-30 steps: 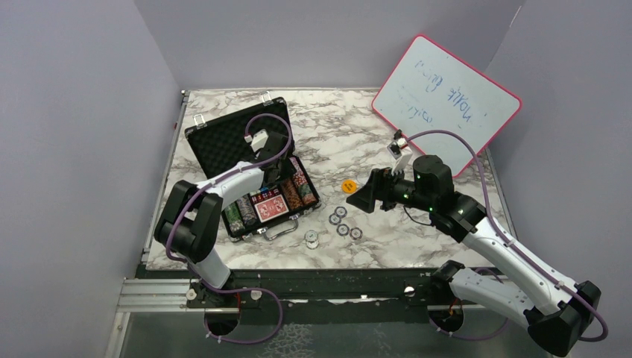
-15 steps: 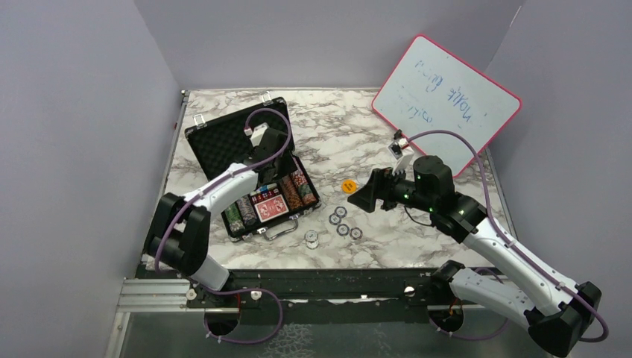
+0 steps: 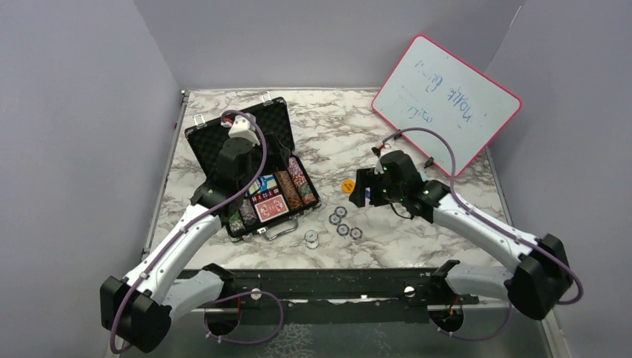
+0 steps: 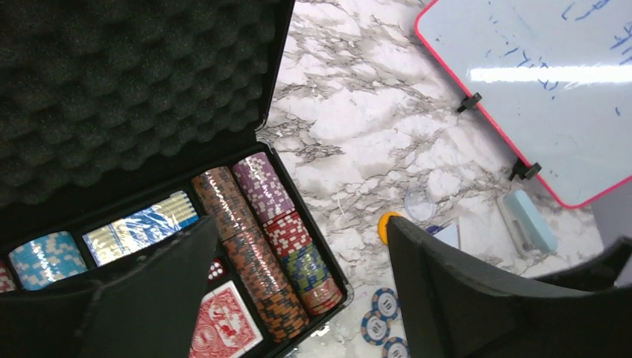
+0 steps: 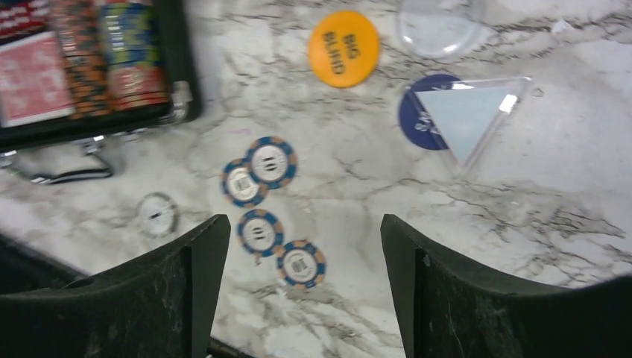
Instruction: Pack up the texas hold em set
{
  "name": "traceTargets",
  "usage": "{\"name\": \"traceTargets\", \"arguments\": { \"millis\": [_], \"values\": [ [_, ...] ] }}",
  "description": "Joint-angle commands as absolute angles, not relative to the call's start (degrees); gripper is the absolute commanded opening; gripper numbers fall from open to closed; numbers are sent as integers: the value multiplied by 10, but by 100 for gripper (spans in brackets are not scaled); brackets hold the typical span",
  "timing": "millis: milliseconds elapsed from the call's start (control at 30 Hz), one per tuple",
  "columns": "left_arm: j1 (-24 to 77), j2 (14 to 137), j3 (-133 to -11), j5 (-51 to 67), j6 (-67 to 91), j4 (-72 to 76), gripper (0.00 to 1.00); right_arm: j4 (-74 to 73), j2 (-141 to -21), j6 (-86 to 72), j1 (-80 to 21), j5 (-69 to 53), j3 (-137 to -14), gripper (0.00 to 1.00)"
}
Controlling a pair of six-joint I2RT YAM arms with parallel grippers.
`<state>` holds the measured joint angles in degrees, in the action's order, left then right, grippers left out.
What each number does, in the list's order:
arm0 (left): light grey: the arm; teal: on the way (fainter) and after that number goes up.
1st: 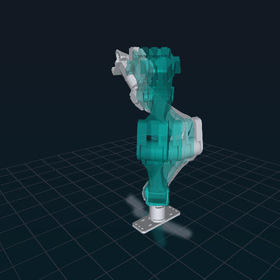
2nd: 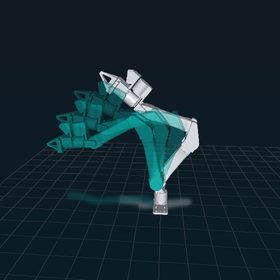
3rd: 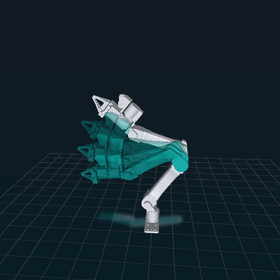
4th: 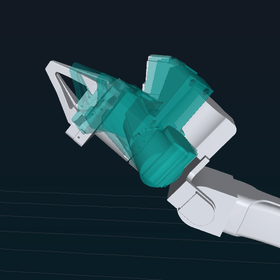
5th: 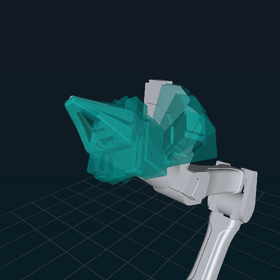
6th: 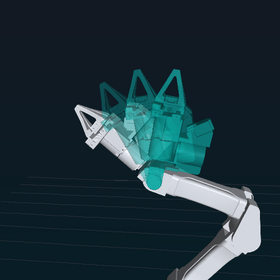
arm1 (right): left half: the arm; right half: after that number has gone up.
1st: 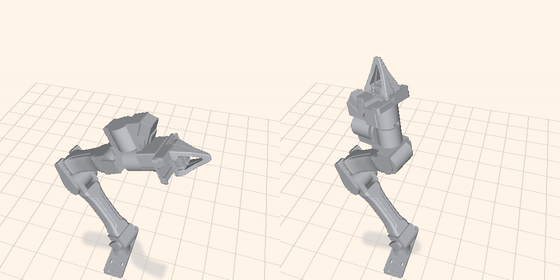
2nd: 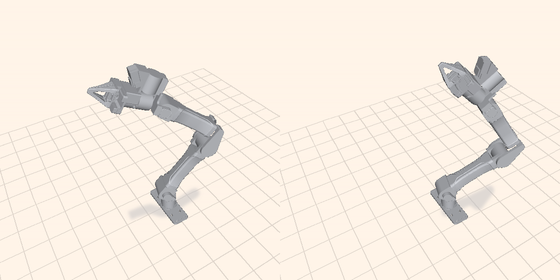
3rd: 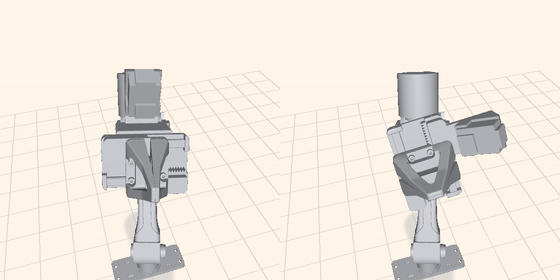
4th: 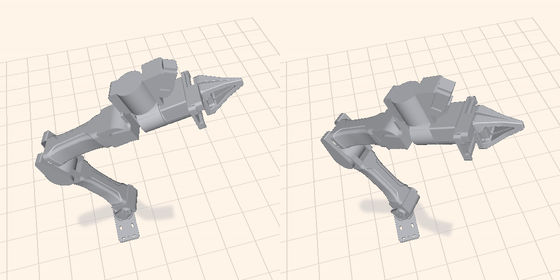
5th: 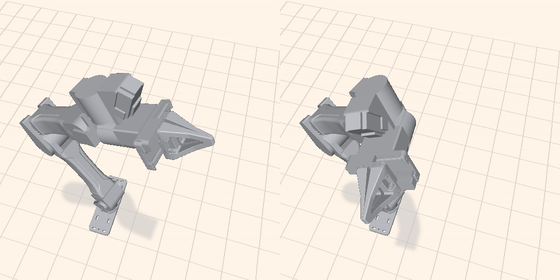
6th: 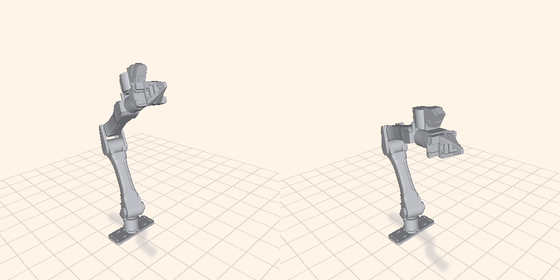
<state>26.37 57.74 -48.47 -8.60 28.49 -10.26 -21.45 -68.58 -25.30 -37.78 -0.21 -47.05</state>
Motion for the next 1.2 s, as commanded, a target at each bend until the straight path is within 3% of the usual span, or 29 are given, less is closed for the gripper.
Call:
{"name": "traceTargets", "arguments": {
  "millis": [0, 333, 633, 1167],
  "values": [
    [265, 527, -424, -82, 228, -62, 99, -242, -765, -237, -379, 136, -507, 77],
    [265, 451, -337, -51, 229, -8, 99, -240, -869, -320, -366, 264, -532, 94],
    [265, 464, -371, -47, 224, -35, 99, -228, -965, -372, -348, 276, -571, 94],
    [264, 503, -400, -34, 209, -44, 99, -180, -998, -372, -341, 261, -566, 66]
  ]
}}
